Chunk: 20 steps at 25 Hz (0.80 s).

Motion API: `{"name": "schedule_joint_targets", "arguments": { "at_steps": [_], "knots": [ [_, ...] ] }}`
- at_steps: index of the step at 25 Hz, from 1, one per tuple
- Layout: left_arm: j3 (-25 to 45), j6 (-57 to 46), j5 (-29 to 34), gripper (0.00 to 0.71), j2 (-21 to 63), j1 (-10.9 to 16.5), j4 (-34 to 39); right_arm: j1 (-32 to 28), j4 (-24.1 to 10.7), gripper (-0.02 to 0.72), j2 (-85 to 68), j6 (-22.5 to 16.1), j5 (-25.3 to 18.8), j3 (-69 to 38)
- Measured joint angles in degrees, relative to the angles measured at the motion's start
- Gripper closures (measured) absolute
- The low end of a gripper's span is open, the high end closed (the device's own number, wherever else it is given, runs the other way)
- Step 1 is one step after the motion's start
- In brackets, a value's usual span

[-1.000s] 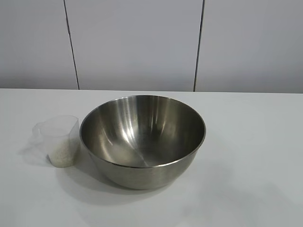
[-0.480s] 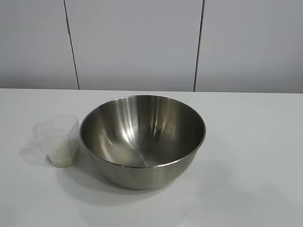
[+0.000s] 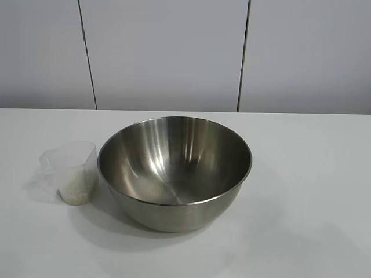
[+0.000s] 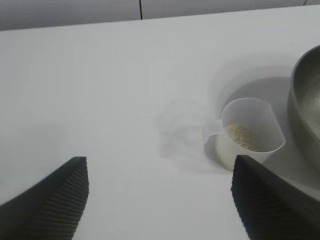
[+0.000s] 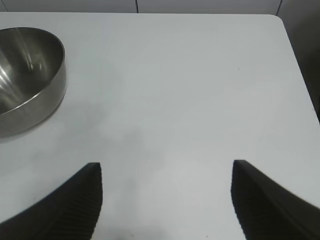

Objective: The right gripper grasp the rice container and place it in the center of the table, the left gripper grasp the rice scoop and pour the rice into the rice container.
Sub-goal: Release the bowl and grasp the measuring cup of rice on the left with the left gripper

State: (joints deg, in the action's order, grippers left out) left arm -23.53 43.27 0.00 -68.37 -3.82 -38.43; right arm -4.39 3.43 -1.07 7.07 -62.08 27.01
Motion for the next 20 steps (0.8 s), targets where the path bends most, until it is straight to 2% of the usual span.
{"name": "schedule_joint_targets", "arguments": {
  "at_steps": [20],
  "knots": [
    [0.00, -8.20, -5.65, 0.200, -1.69, -0.04, -0.06, 0.00, 0.00, 0.208, 0.00, 0.00, 0.06, 0.00]
  ]
}}
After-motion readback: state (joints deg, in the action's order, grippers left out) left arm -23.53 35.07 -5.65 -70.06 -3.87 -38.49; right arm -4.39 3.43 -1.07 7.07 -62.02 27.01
